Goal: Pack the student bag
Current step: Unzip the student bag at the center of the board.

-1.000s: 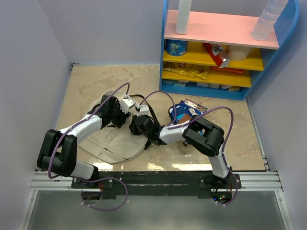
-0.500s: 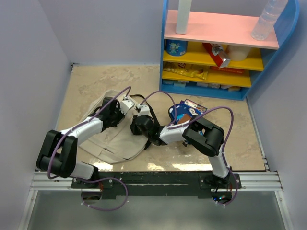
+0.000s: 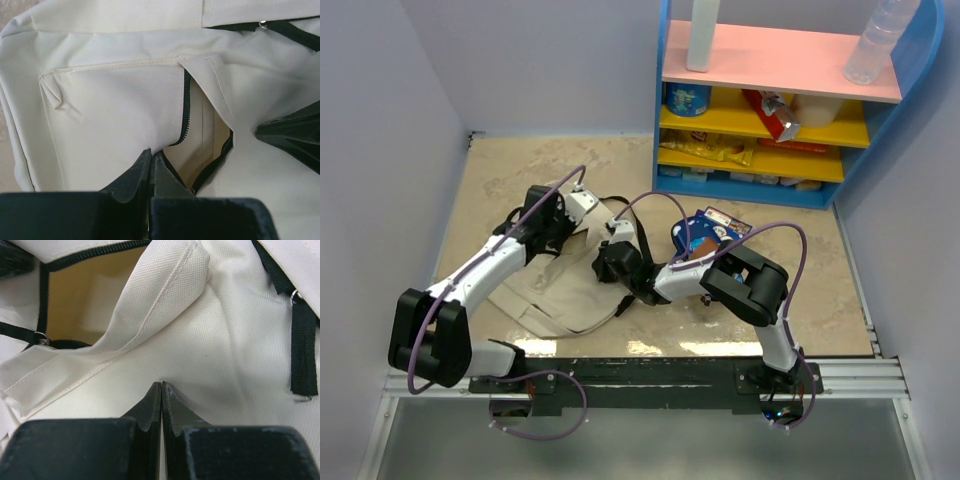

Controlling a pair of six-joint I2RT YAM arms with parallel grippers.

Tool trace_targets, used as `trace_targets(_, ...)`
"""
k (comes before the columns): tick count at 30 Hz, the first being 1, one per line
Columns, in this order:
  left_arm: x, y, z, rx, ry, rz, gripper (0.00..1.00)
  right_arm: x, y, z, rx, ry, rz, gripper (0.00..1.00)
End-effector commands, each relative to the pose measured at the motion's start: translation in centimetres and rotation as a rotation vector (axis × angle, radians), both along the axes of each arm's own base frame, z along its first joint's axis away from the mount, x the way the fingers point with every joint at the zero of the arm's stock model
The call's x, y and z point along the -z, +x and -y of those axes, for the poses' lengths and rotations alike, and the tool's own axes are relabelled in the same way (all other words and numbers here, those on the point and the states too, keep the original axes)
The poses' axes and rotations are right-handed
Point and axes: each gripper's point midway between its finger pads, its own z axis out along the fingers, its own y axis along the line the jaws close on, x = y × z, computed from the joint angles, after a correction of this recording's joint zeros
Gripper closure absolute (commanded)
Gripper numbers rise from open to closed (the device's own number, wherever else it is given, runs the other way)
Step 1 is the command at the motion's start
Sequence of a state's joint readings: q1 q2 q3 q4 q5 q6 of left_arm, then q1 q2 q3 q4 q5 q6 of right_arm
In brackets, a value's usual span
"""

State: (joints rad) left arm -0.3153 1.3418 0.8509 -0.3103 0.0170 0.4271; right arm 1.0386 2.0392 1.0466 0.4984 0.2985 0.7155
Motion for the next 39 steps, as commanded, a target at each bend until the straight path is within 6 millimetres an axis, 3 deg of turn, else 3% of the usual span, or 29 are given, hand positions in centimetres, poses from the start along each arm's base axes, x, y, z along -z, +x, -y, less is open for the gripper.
trace_targets(1,-5.3,1.5,1.8,0.038,-0.116,0.099,1.0,8.8,-3.9,6.1,0.001,-0.304,-0.171,1.0)
trace_targets(12,-9.7,4.2,-2.7,-0.029,-0.217,0.111,1.0,10.7,-4.5,10.6,0.09,-0.393,-0.176,1.0)
trace_targets(19,-9.8,3.7,-2.2,0.022,-0.216,0.093,1.0,11.2,-4.9,12.6,0.129,-0.436,-0.175,1.0)
trace_targets(23,-12.0,5.1,-3.2,0.027,-0.182,0.147,1.0,10.9,-5.0,14.1,0.152,-0.472,-0.159,1.0)
trace_targets(28,-11.5,5.1,-3.0,0.059,-0.2,0.087,1.0,10.1,-5.0,15.6,0.187,-0.497,-0.137,1.0)
trace_targets(31,-10.6,4.2,-2.0,0.082,-0.241,0.033,1.0,8.1,-4.5,15.0,0.178,-0.48,-0.109,1.0)
trace_targets(33,-9.5,3.3,-1.0,0.108,-0.268,-0.012,1.0,4.2,-3.6,13.0,0.145,-0.392,-0.05,0.96)
trace_targets(35,-8.0,2.3,-0.3,0.116,-0.268,-0.052,1.0,1.3,-3.3,11.6,0.109,-0.337,-0.023,0.85)
trace_targets(36,-7.8,2.1,0.2,0.124,-0.267,-0.053,1.0,-2.2,-2.7,10.3,0.094,-0.277,0.022,0.74)
trace_targets(38,-7.0,1.7,0.6,0.122,-0.275,-0.066,1.0,-5.2,-2.5,9.8,0.078,-0.246,0.044,0.63)
trace_targets(39,-6.9,1.5,0.8,0.128,-0.277,-0.066,1.0,-8.5,-2.2,9.0,0.059,-0.193,0.083,0.56)
